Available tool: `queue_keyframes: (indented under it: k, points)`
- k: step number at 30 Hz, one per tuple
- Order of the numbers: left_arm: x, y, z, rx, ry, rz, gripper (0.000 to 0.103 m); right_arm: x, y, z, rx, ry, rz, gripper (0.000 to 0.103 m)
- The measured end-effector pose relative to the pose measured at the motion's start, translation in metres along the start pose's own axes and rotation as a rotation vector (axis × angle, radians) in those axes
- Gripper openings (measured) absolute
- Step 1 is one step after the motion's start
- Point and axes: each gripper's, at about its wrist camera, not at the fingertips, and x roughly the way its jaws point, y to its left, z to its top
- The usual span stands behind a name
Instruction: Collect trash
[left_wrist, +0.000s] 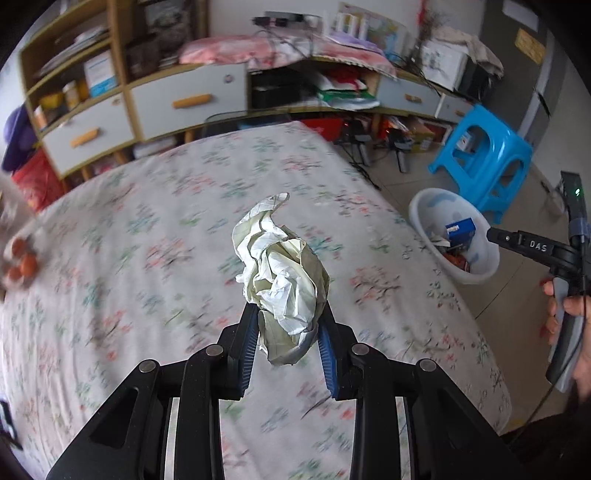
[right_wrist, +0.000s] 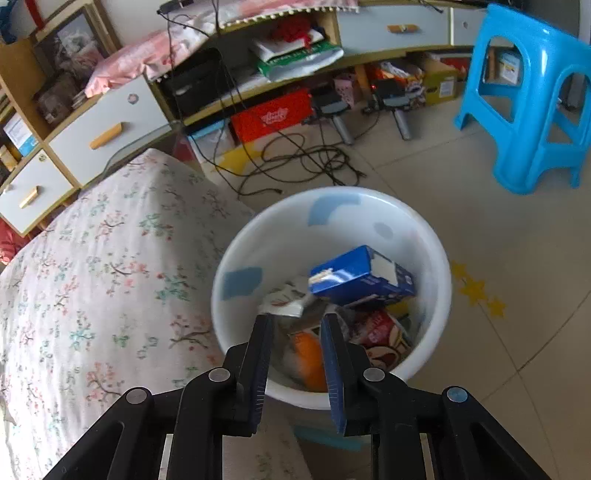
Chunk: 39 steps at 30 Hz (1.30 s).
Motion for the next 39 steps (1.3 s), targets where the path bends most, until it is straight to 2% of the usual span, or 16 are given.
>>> queue_keyframes:
  k: [3,7,14,16,24,27,29,31,35,39]
  points:
    - [0.012,-0.025,0.013,0.027,0.011,-0.023,0.032,0.003,-0.007,0.000,0.019,0.013,0.005,0.055]
    - [0.027,-0.062,0.029,0.076,0.018,-0.071,0.032,-0.008,-0.019,0.003,0.063,-0.015,0.028,0.066]
    - [0.056,-0.123,0.049,0.175,0.021,-0.149,0.032,-0.026,-0.045,0.004,0.080,-0.029,0.001,0.074]
    - [0.064,-0.136,0.053,0.183,0.025,-0.172,0.032,-0.028,-0.053,0.003,0.076,-0.025,-0.031,0.075]
    - [0.086,-0.177,0.066,0.198,0.021,-0.240,0.036,-0.037,-0.081,-0.003,0.083,-0.007,-0.063,0.076]
    - [0.085,-0.185,0.068,0.197,0.009,-0.245,0.054,-0.039,-0.084,-0.004,0.079,-0.006,-0.064,0.076]
    - [0.081,-0.186,0.068,0.194,-0.002,-0.230,0.070,-0.040,-0.085,-0.004,0.076,-0.010,-0.066,0.076]
    - [0.076,-0.181,0.067,0.185,-0.013,-0.205,0.078,-0.041,-0.086,-0.004,0.074,-0.011,-0.066,0.078]
    - [0.067,-0.164,0.063,0.154,-0.014,-0.107,0.085,-0.041,-0.084,-0.004,0.066,-0.012,-0.064,0.078]
    - [0.053,-0.140,0.056,0.115,-0.013,-0.064,0.088,-0.043,-0.078,-0.005,0.052,-0.018,-0.060,0.079]
